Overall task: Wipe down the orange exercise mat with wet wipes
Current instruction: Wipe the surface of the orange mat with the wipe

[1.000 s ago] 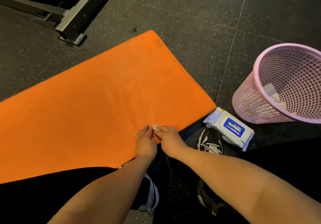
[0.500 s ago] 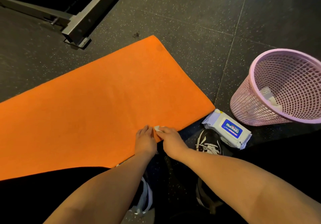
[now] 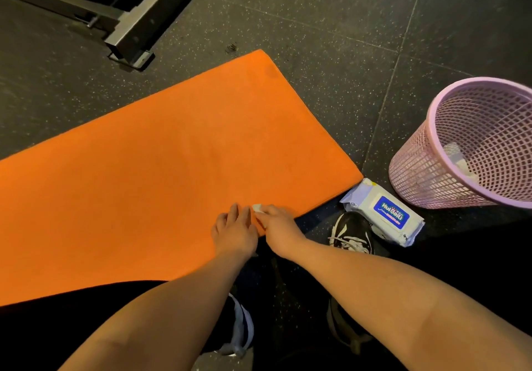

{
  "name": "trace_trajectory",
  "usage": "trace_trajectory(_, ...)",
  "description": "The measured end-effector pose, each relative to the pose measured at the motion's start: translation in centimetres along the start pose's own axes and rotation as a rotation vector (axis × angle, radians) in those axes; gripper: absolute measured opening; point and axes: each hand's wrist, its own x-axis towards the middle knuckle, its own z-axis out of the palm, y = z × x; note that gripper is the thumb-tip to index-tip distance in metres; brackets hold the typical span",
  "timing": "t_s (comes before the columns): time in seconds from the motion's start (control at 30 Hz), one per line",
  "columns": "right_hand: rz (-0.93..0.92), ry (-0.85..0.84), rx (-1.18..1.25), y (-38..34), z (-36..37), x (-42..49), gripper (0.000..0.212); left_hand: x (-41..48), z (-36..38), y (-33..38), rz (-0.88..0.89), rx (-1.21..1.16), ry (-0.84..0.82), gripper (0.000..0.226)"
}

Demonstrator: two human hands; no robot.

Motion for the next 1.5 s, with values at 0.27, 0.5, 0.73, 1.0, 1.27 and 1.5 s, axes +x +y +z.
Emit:
trace_trajectory(0.27, 0.357, 0.137, -0.09, 4.1, -2.2, 3.6, 0.059, 1.2, 0.6, -0.4, -0.005, 0.031, 0.003, 0.056)
trace_trajectory(0.5, 0.056, -0.035, -0.163, -0.1, -0.2, 5.1, 0.052, 3.8, 0.4, 0.7, -0.052, 0.036, 0.052, 0.056)
trace_trajectory(0.73, 0.339, 0.118, -0.196, 3.6, -3.1, 7.1, 0.063, 3.8, 0.7, 0.5, -0.047, 0.049, 0.036, 0.056)
trace_trajectory(1.0, -0.005, -0.071, -0.186, 0.8, -0.9, 6.0, 0.057, 4.0, 0.6, 0.6, -0.068, 0.011, 0.021, 0.057)
trace_trajectory(1.27, 0.371, 0.114, -0.157, 3.8, -2.6, 6.7, 0.063, 3.7, 0.2, 0.7, -0.062, 0.024, 0.024, 0.058)
trace_trajectory(1.5, 0.09, -0.023, -0.19, 0.2, -0.8, 6.0, 0.065, 4.3, 0.3, 0.8, -0.072, -0.018, 0.052, 0.058)
